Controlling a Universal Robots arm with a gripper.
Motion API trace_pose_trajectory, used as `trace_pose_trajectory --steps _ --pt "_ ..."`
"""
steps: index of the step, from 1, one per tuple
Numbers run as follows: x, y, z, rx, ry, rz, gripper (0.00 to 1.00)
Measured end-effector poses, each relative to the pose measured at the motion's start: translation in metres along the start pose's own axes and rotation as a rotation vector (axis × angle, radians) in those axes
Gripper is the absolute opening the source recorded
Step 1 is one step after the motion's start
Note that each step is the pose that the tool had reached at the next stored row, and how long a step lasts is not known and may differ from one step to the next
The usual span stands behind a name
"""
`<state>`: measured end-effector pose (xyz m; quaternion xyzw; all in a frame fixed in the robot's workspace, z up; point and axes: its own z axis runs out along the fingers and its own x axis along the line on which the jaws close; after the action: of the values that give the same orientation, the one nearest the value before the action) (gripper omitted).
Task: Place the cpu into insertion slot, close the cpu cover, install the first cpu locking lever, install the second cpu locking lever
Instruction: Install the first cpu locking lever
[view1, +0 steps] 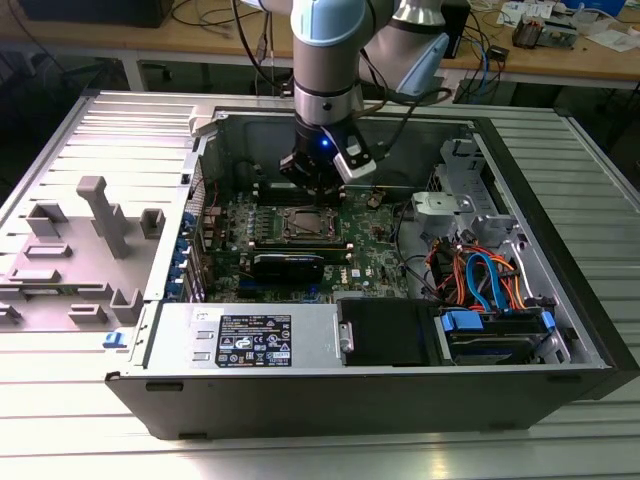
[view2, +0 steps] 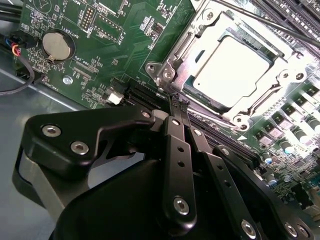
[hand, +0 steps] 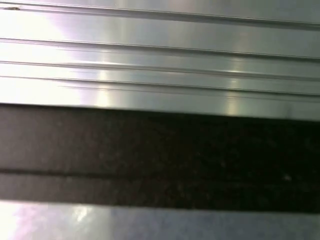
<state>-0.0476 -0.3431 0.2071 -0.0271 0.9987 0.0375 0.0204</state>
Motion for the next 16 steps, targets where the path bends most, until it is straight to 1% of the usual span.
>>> trace_pose_trajectory --steps 8,12,16 --pt "-0.0005 -0.0001 0.0012 -0.0001 0.0 0.0 0.11" --pt "-0.0006 0.0001 -0.0004 -0.0002 -0.0002 0.0 0.11" --pt "-0.0008 -0.0006 -0.0001 0.0004 0.0001 0.0 0.11"
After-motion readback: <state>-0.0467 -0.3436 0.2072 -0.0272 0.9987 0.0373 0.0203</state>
